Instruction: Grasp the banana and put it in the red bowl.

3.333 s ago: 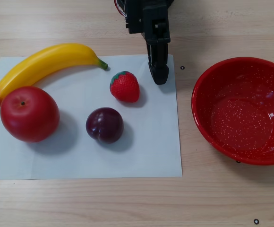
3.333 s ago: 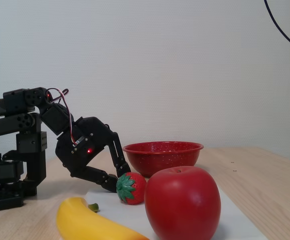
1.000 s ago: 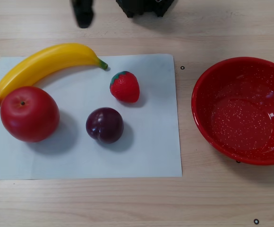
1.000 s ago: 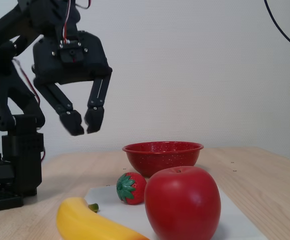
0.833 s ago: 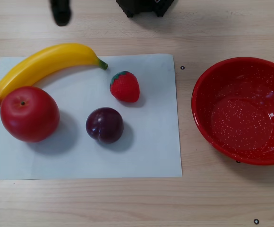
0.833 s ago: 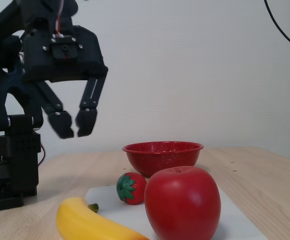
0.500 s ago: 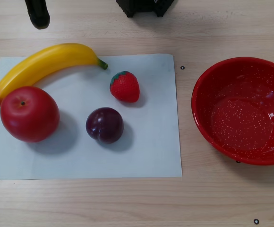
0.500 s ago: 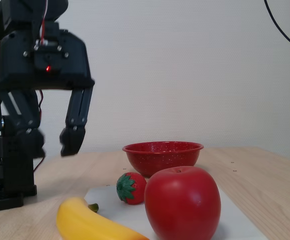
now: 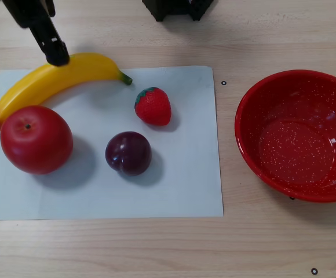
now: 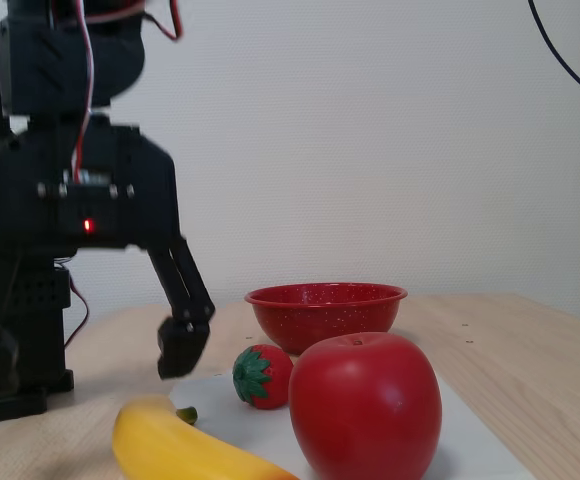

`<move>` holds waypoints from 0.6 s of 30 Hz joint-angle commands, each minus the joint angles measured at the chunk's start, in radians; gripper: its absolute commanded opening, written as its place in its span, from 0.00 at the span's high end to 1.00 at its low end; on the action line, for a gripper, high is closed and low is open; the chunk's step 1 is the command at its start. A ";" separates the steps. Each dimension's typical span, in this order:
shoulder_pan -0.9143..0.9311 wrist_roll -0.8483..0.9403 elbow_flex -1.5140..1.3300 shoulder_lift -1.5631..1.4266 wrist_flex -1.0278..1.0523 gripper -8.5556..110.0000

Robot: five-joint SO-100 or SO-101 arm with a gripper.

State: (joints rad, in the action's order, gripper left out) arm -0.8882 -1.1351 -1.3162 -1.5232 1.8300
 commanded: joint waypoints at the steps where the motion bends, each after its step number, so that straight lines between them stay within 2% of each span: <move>1: 0.026 0.028 0.121 -0.032 -0.018 0.47; 7: 0.061 0.064 0.127 0.020 -0.058 0.42; 18: 0.080 0.086 0.129 0.127 -0.176 0.42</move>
State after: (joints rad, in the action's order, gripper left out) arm -0.8130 -1.0615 -1.2885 -1.3484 1.6797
